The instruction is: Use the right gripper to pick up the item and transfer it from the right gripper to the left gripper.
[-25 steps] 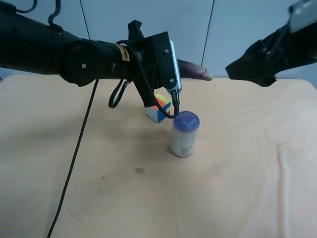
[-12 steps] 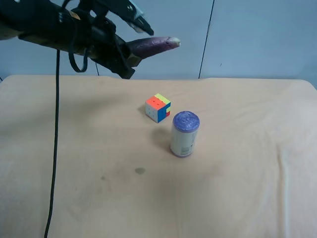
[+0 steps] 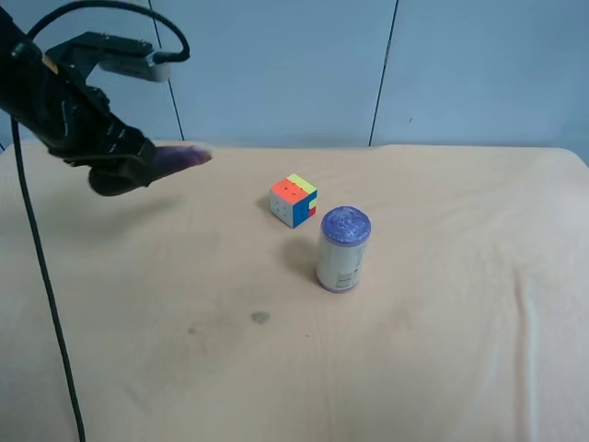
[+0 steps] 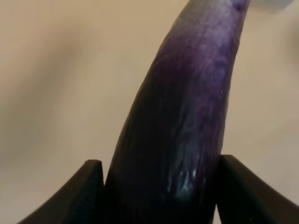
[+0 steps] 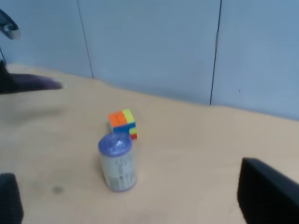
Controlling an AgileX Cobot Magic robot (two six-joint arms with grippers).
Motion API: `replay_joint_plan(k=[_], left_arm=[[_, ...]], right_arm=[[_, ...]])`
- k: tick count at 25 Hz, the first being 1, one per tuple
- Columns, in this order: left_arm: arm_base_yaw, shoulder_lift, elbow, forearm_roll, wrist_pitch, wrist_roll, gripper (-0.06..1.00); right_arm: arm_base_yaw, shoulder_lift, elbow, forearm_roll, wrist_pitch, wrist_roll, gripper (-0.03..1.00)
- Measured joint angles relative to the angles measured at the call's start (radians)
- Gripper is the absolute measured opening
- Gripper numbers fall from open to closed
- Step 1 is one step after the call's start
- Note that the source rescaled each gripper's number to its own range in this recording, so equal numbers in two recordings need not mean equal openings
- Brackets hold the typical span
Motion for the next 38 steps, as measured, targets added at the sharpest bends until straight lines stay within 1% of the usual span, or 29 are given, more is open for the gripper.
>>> replay_joint_plan(k=[2, 3, 5, 7, 12, 14, 18, 23, 28, 33, 34, 35, 36, 37, 38], left_arm=[[0.003, 0.0, 0.0, 0.104, 0.072, -0.063, 0.0], [0.003, 0.0, 0.0, 0.135, 0.089, -0.083, 0.0], [0.003, 0.0, 0.0, 0.159, 0.111, -0.099, 0.0], [0.003, 0.0, 0.0, 0.165, 0.119, -0.107, 0.0], [0.003, 0.0, 0.019, 0.178, 0.138, -0.11, 0.0], [0.003, 0.006, 0.048, 0.192, 0.125, -0.111, 0.0], [0.003, 0.053, 0.101, 0.201, 0.032, -0.111, 0.0], [0.003, 0.135, 0.108, 0.201, -0.055, -0.111, 0.0], [0.003, 0.205, 0.11, 0.201, -0.081, -0.112, 0.0], [0.003, 0.211, 0.11, 0.199, -0.089, -0.112, 0.0], [0.003, 0.212, 0.11, 0.199, -0.092, -0.112, 0.02], [0.003, 0.212, 0.11, 0.198, -0.096, -0.116, 0.12], [0.003, 0.212, 0.11, 0.198, -0.101, -0.119, 0.25], [0.003, 0.212, 0.11, 0.198, -0.104, -0.121, 0.41], [0.003, 0.212, 0.11, 0.198, -0.106, -0.123, 0.54]], right_arm=[[0.0, 0.0, 0.075, 0.01, -0.001, 0.005, 0.83], [0.0, 0.0, 0.125, 0.019, -0.006, 0.006, 0.83], [0.0, 0.0, 0.214, 0.026, -0.027, 0.006, 0.83], [0.0, 0.0, 0.284, 0.031, -0.054, 0.005, 0.83], [0.0, 0.001, 0.304, 0.031, -0.074, 0.005, 0.83], [0.0, 0.001, 0.304, 0.031, -0.078, 0.005, 0.83], [0.0, 0.001, 0.304, 0.031, -0.078, 0.005, 0.83], [0.0, 0.001, 0.304, 0.031, -0.078, 0.005, 0.83], [0.0, 0.001, 0.304, 0.03, -0.078, 0.005, 0.83], [0.0, 0.001, 0.304, 0.026, -0.078, 0.005, 0.83], [-0.002, 0.001, 0.304, 0.025, -0.078, 0.005, 0.83], [-0.011, 0.001, 0.304, 0.025, -0.079, 0.005, 0.83], [-0.024, 0.001, 0.304, 0.025, -0.079, 0.005, 0.83], [-0.045, 0.001, 0.304, 0.025, -0.079, 0.005, 0.83], [-0.072, 0.001, 0.304, 0.025, -0.079, 0.005, 0.83]])
